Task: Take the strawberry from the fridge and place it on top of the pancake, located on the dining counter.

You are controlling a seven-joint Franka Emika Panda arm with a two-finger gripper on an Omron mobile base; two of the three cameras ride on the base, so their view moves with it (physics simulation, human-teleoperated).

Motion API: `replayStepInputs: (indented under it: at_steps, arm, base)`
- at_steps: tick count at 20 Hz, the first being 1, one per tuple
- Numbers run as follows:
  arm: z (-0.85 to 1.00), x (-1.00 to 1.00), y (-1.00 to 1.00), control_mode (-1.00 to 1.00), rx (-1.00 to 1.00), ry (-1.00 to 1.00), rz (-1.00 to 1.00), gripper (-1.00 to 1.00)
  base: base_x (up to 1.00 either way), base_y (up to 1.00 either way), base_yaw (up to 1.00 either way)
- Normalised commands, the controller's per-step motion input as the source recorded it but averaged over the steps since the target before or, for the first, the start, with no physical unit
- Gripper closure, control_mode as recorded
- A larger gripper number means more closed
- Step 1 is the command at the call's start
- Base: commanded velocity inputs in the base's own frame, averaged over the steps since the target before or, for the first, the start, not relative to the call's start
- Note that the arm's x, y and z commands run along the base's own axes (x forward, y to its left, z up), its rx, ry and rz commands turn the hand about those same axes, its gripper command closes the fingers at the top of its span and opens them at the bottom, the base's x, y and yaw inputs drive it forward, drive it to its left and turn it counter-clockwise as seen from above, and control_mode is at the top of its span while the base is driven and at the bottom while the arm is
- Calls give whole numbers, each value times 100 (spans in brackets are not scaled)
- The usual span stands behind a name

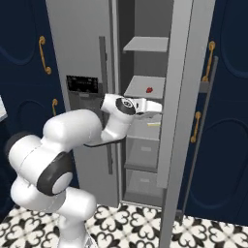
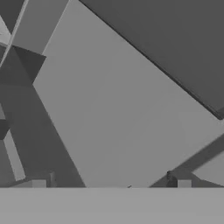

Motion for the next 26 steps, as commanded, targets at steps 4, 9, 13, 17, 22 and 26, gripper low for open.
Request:
replayStepInputs:
  at_steps: [4, 9, 13, 17, 22, 26]
  arm:
    - [2, 0, -96, -100, 0, 0, -4, -100]
    - [8, -39, -52, -100, 1, -6, -1, -100]
    - [29, -84, 0, -100, 5, -6, -3, -100]
    - [24, -76, 13, -100, 11, 0, -1, -100]
    - [10, -35, 58, -100, 14, 0, 0, -100]
    - [0, -31, 49, -100, 16, -1, 5, -100]
  base:
    - [0, 0, 0]
    - [0, 0, 0]
    - [0, 0, 0]
    - [0, 0, 0]
    - [0, 0, 0]
    - [0, 0, 0]
